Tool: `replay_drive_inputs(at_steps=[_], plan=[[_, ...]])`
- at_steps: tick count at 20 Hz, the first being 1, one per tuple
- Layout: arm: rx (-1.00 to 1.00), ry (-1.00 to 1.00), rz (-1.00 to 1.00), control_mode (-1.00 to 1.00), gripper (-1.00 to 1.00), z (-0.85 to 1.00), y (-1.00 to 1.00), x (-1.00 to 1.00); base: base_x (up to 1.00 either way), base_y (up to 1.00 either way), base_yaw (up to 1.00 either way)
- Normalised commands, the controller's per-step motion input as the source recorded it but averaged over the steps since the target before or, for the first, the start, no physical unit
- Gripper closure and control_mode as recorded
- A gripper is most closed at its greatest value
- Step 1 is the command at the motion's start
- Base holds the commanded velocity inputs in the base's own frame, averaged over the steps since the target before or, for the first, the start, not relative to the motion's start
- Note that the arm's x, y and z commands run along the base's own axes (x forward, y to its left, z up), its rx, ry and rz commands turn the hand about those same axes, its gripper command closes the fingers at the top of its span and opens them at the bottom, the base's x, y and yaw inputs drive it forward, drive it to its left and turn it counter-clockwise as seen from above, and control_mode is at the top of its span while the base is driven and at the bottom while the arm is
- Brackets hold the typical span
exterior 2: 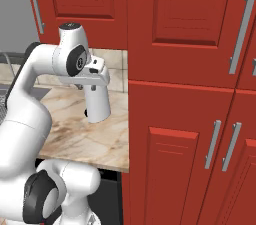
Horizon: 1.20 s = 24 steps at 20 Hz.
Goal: Open the cabinet, pick the kettle from the cabinet, and place it in the sink.
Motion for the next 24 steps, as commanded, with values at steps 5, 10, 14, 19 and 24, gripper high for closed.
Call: replay_drive_inputs(at_steps=[5,10,14,19,24], plan=[[0.01,0.0,0.0,-1.0,-1.0,0.0,-0.01,-0.02,0.0,0.0,0.0],[0.0,0.0,0.0,-1.0,-1.0,-0.01,0.0,-0.1,0.0,0.0,0.0],[0.0,-0.11,0.0,-1.0,-1.0,0.01,0.04,-0.2,0.0,0.0,0.0],[-0.07,-0.34,0.0,-1.0,-1.0,0.13,0.19,-0.26,0.0,0.0,0.0],[-0.05,-0.19,-0.02,-1.0,-1.0,0.19,0.14,-0.19,0.0,0.0,0.0]])
